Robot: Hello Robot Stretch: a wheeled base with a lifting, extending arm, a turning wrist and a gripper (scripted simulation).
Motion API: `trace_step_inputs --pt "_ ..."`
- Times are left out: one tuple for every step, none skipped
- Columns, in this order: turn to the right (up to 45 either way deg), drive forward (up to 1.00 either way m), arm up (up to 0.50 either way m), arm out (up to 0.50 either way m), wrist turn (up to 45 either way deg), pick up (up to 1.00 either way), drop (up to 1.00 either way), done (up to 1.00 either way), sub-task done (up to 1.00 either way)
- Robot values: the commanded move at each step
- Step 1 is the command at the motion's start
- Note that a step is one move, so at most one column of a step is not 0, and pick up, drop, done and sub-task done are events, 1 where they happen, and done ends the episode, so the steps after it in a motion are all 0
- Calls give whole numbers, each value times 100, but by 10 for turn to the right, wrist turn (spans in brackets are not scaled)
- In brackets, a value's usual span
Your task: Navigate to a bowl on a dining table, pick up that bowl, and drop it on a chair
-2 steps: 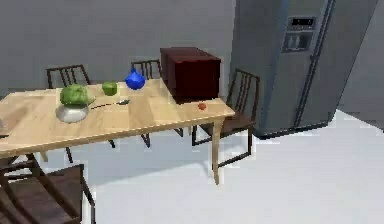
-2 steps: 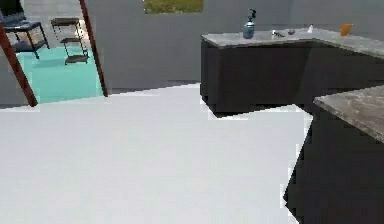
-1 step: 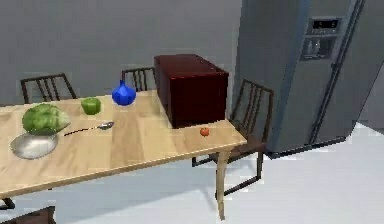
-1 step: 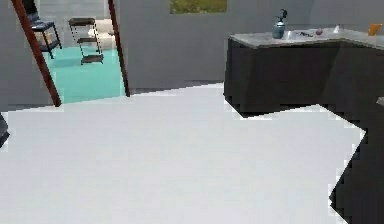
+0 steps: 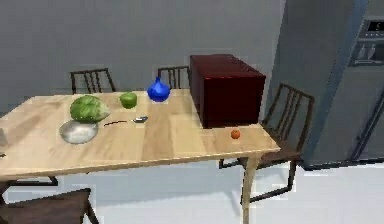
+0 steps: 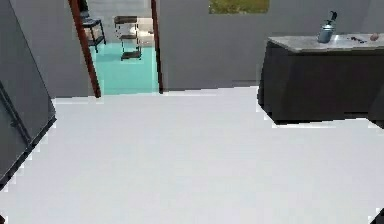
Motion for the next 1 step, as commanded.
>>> trace_step_inputs --pt "0 30 0 0 0 0 0 0 0"
